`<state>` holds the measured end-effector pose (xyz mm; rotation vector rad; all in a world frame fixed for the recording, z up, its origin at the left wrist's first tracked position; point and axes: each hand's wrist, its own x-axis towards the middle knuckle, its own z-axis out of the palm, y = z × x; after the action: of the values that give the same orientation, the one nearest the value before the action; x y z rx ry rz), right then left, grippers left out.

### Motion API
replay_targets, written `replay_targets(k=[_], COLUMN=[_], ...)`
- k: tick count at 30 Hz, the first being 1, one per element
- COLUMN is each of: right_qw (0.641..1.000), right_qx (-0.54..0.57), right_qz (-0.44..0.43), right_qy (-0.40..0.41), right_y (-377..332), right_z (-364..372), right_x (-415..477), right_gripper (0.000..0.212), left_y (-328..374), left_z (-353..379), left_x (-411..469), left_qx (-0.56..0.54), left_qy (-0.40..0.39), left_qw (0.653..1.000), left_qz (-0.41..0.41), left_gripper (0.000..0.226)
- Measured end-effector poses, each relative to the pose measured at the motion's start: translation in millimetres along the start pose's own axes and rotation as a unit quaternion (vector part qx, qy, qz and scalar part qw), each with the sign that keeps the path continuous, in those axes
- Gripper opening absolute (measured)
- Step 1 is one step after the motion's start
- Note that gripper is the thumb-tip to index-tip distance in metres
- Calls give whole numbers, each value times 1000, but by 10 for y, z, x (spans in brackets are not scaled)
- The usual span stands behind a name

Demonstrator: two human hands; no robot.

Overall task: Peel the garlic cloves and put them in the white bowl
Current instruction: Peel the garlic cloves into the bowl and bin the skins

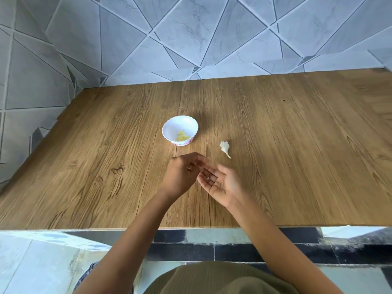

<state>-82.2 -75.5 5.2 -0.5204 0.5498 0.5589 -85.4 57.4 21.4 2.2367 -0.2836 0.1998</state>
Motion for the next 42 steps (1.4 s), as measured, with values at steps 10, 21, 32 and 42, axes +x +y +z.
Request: replay_targets(k=[10, 21, 32, 42], right_qw=[1000, 1000, 999, 966], right_qx=[-1, -20, -43, -206], right_qz=[0, 0, -21, 139], right_qy=[-3, -9, -4, -75], right_y=[37, 120, 107, 842], right_z=[28, 32, 51, 508], right_x=[4, -19, -58, 223], right_gripper=[39, 39, 38, 37], left_y=[-25, -123, -179, -470], left_z=[-78, -81, -293, -836], left_x=[-15, -86, -208, -1245], left_qx=[-63, 43, -57, -50], left_qy=[-29, -13, 52, 279], left_qw=[996, 999, 992, 915], left_qz=[-54, -13, -103, -288], left_gripper=[41, 46, 35, 28])
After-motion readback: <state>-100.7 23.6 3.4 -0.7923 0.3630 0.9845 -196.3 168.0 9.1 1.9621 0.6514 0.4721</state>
